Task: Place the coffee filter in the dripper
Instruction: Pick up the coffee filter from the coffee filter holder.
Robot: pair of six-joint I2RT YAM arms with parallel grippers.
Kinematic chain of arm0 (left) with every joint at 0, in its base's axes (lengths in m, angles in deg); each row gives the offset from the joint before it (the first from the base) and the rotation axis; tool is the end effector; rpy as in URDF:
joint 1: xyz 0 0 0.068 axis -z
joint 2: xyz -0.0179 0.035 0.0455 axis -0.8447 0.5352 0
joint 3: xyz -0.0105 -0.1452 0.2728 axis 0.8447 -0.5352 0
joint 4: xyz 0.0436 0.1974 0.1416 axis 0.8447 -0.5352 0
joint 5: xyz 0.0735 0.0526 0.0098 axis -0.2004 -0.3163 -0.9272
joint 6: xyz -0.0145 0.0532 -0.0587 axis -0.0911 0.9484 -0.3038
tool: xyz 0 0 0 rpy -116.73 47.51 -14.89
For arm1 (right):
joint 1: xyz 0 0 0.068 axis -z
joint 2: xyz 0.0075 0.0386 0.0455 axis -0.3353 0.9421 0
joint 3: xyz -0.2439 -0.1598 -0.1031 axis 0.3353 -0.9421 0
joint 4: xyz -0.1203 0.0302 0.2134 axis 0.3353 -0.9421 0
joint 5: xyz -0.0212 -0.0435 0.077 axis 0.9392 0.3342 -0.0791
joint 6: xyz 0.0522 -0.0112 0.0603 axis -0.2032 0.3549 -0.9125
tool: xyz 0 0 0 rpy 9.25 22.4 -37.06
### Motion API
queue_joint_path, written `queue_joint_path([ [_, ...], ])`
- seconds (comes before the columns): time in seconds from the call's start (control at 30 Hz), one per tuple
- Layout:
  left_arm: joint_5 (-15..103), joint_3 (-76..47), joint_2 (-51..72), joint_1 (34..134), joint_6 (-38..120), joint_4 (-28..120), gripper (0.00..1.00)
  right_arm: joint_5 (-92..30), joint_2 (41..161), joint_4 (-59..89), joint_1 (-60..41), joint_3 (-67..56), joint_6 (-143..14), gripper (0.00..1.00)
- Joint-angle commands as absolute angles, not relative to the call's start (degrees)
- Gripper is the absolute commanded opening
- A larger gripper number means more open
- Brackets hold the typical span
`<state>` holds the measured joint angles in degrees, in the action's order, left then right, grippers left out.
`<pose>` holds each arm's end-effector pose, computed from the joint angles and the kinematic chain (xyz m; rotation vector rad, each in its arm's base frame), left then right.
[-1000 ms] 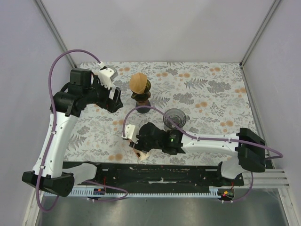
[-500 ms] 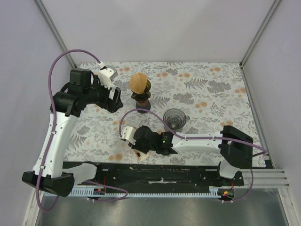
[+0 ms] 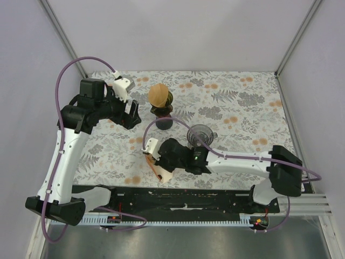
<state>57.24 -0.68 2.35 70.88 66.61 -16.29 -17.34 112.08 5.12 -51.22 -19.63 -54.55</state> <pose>0.1932 -0.0717 0.4310 0.7207 2.1486 -0.4209 0.1279 0.3439 0.2557 -1.3522 1.8997 0.4828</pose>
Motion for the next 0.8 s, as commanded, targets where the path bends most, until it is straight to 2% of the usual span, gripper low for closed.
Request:
queue_joint_path([
  [0.0,60.02,1.56,1.53,70.65,68.65,-16.27,0.93,-22.23,102.71,-0.81,-50.55,-15.25,-55.60,0.00],
  [0.27,65.02,10.60,1.80,70.65,73.74,-22.76,0.93,-34.00,90.41,-7.86,-45.20,-13.66,-56.21,0.00],
  [0.47,76.52,18.70,-0.75,70.65,80.77,-28.74,0.94,-41.13,82.66,-7.51,-38.69,-12.88,-55.61,0.00],
  [0.6,86.63,15.38,-1.54,71.18,83.32,-31.56,0.94,-45.35,81.25,-7.25,-36.93,-9.89,-52.88,0.00],
  [0.77,88.41,11.33,-2.07,72.85,85.26,-30.52,0.94,-47.19,82.74,-7.16,-35.26,-6.11,-49.63,0.00],
])
